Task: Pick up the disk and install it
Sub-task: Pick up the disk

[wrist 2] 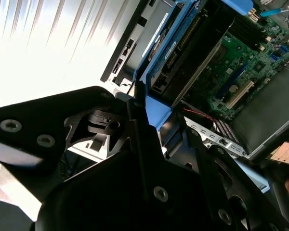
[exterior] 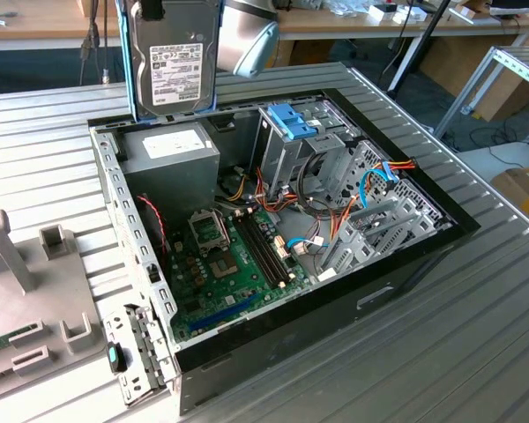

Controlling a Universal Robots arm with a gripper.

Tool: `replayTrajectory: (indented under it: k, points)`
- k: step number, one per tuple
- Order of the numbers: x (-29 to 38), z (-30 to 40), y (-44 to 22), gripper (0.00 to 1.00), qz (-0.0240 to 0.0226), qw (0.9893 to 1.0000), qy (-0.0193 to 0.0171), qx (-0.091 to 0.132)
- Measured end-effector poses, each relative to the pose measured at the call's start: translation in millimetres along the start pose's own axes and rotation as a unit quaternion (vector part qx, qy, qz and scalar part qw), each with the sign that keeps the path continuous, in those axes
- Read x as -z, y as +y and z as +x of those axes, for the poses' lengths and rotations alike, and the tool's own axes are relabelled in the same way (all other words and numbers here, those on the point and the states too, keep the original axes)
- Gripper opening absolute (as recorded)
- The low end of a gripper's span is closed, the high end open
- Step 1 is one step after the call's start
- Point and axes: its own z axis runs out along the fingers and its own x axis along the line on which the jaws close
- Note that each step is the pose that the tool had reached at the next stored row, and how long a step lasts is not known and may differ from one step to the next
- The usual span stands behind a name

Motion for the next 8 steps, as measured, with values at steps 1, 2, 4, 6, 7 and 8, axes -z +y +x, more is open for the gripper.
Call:
replayTrajectory:
  k: [1,2,4,6,7,8]
  points:
    - [0.0,1.1,0.0,0.36,0.0000,1.0000,0.0000,0.000]
    - [0.0,3.1,-0.1,0.36,0.0000,1.0000,0.0000,0.000]
    - [0.0,5.5,-0.1,0.36,0.0000,1.0000,0.0000,0.000]
    - [0.0,7.1,-0.4,0.36,0.0000,1.0000,0.0000,0.000]
    - [0.1,7.8,-0.5,0.36,0.0000,1.0000,0.0000,0.000]
    - [0.1,8.2,-0.6,0.36,0.0000,1.0000,0.0000,0.000]
